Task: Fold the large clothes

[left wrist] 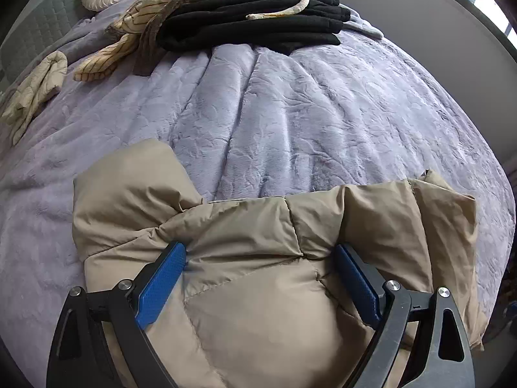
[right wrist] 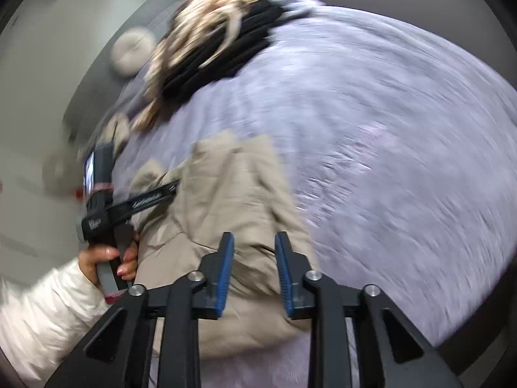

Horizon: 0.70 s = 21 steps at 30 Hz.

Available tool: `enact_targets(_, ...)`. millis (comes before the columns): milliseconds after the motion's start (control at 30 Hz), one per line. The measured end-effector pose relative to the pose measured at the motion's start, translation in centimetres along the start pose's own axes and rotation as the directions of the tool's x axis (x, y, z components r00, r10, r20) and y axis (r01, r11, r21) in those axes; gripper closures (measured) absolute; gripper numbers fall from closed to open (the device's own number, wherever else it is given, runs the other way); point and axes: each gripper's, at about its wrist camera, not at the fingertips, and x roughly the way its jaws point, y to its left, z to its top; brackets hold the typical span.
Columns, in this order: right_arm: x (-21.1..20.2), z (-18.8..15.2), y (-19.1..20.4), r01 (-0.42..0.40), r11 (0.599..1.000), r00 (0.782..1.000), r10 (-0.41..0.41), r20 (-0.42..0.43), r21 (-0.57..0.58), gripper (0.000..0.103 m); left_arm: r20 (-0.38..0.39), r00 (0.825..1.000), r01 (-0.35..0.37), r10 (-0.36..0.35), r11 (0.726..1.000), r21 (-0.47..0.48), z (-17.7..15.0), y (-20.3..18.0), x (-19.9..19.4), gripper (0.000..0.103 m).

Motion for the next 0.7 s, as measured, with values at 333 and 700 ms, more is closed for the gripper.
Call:
enact_targets(333,7.6,-0.4,0.2,0.113,0.985,0.975,-0.135,-0.178,-0.127,0.079,-0.02,0.999,-0.036,0.036,0.999,-0.012,-0.1,-0.1,-1.5,0.01)
enact_targets(700,10.2,0.2,-1.1,0.067,0.987,0.965,-0.101,-0.241,-0.146,0.07,-0.066,0.994,-0.091,0.088,0.994,-0.055,-1.1,-0.3,-4.6,0.01)
